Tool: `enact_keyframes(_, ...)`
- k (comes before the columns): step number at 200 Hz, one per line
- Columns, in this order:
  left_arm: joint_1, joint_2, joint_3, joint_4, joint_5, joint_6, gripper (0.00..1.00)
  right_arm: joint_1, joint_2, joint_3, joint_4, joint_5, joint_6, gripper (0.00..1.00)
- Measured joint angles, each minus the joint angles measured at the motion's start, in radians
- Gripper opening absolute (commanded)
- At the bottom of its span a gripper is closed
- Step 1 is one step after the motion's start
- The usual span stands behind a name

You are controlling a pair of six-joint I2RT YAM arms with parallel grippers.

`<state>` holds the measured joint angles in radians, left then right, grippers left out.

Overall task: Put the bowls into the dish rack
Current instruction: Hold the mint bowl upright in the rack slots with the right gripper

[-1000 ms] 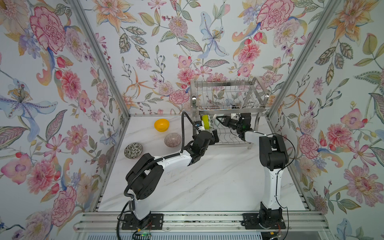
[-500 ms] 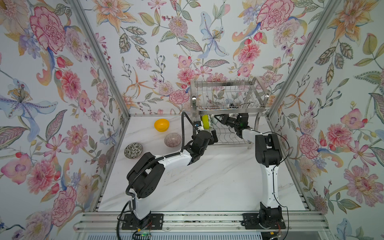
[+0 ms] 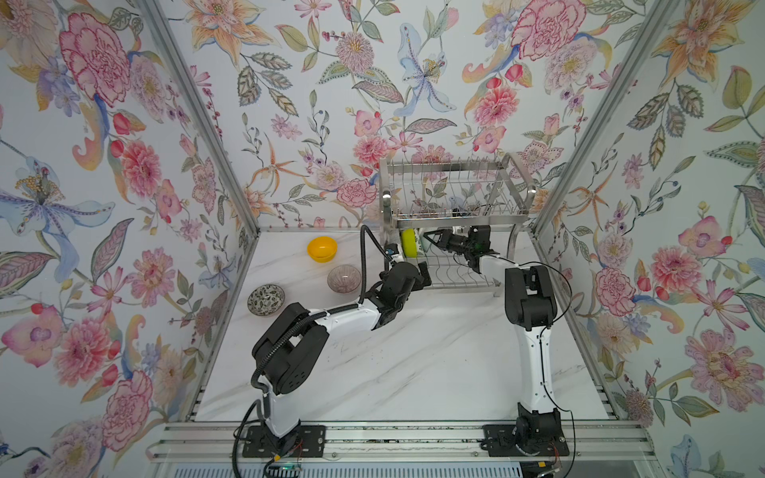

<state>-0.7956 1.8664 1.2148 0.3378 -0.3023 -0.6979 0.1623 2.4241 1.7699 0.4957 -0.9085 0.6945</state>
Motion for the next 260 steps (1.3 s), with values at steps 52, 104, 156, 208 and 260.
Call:
enact_keyframes(52,0.0,0.0,-0.018,0.007,0.008,-0.007,0.99,0.004,0.0,0.019,-0.086,-0.008,-0.099,0.02)
enact_keyframes(104,0.0,-0.002,-0.035,0.023,0.014,-0.008,0.99,0.006,0.0,0.06,-0.192,-0.003,-0.175,0.08)
enact_keyframes(156,0.0,-0.002,-0.035,0.023,0.015,-0.007,0.99,0.006,0.0,0.07,-0.23,-0.001,-0.209,0.13)
enact_keyframes(208,0.0,-0.011,-0.048,0.027,0.018,-0.007,0.99,0.014,0.0,0.07,-0.267,0.008,-0.232,0.17)
enact_keyframes(260,0.0,-0.017,-0.052,0.026,0.018,-0.007,0.99,0.014,-0.001,0.07,-0.275,0.011,-0.239,0.19)
